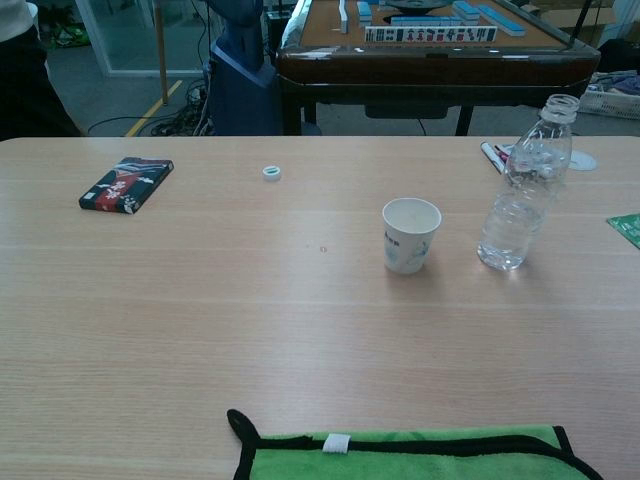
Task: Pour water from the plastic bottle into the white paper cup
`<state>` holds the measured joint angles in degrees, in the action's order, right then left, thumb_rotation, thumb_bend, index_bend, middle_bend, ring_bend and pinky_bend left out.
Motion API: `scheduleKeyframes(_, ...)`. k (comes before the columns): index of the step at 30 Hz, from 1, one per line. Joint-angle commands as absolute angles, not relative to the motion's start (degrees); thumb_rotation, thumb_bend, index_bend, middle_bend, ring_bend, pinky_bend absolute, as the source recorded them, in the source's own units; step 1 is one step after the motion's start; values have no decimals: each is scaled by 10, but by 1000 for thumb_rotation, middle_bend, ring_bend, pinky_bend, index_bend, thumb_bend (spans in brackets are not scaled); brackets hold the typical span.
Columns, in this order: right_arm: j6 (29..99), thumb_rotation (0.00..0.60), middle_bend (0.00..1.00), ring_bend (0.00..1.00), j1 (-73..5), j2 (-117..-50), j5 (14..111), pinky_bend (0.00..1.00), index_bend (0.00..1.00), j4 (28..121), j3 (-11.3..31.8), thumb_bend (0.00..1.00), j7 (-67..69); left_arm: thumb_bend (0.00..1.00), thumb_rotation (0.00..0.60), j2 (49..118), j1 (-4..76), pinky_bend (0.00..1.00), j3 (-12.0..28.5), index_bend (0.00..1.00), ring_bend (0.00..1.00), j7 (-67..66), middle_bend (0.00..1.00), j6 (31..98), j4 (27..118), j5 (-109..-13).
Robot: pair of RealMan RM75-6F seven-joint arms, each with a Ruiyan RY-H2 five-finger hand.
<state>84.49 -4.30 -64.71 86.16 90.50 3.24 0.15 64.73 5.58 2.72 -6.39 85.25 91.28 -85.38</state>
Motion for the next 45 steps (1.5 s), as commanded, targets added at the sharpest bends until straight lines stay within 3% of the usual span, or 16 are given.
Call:
scheduleKeyframes(1,850,600,245,320,-43,-649,869,529,209,903,33,0,6,138,600,648,54,685,28,288,362,-61,399,860,912,-858)
scheduleKeyframes(7,838,600,243,308,-48,-649,867,525,209,902,31,0,13,137,600,648,51,685,28,284,362,-58,398,868,911,-862)
scheduleKeyframes(17,813,600,213,214,-71,-687,844,381,209,859,54,0,75,137,600,644,51,685,28,284,362,-57,398,867,917,-861)
scheduleKeyframes(32,714,600,201,195,-153,-780,772,349,209,780,121,0,185,137,600,632,50,685,28,286,362,-43,398,865,937,-862)
scheduleKeyframes(45,641,600,201,195,-210,-819,763,331,209,734,134,0,242,137,600,620,48,685,28,295,362,-27,398,862,952,-855)
